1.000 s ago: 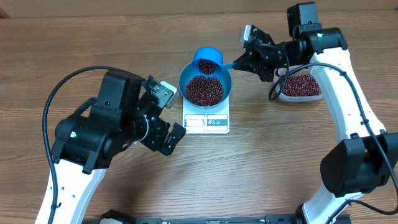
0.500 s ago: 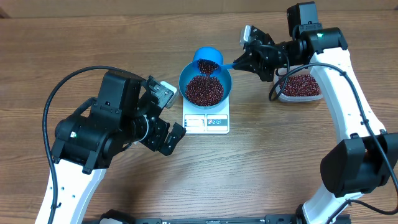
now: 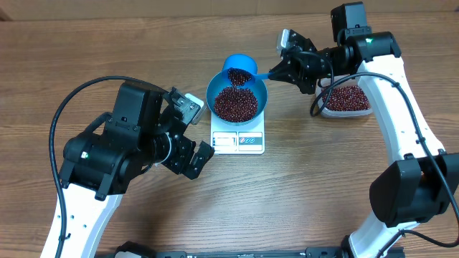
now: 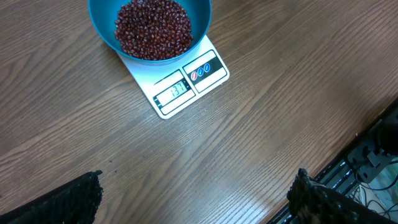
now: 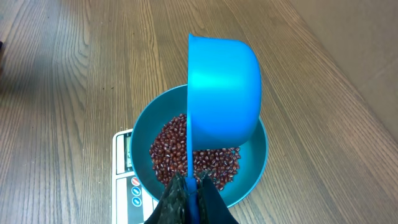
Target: Scoop item into bowl and weigh 150g on scale
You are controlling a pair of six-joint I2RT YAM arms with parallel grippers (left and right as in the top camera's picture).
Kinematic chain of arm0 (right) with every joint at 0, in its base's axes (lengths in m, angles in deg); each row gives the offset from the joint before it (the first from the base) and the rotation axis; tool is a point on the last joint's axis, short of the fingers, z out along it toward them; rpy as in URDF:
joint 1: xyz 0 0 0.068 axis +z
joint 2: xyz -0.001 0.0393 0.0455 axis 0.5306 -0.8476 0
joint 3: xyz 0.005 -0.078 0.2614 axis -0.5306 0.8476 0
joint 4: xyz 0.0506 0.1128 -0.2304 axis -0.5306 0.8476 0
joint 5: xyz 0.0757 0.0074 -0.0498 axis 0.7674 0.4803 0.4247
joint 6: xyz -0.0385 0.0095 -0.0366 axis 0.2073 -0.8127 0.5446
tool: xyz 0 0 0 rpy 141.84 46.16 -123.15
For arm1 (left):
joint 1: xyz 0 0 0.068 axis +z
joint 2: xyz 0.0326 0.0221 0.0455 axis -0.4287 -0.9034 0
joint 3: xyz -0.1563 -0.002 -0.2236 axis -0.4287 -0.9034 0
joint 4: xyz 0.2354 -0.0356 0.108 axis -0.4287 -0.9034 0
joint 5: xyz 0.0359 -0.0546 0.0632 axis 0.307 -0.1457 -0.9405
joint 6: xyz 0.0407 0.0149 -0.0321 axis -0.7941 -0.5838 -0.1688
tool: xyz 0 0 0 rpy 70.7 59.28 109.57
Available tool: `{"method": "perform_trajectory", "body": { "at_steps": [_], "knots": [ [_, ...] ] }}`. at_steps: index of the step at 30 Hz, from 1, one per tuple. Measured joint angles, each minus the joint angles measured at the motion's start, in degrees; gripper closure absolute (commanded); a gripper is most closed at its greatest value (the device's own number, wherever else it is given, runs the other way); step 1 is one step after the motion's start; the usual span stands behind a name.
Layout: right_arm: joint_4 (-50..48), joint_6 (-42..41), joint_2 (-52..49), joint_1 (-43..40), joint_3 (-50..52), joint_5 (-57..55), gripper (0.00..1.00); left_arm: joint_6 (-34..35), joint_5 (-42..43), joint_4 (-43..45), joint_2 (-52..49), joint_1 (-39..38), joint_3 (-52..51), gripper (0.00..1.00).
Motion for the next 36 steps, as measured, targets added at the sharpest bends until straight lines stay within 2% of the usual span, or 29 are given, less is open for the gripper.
{"method": "perform_trajectory", "body": {
  "at_steps": [36],
  "knots": [
    [0.52,2.84,0.00,0.00,0.00,-0.02,0.96,0.00,0.02,0.00,0.00,0.00,0.00,0.00]
  ]
}}
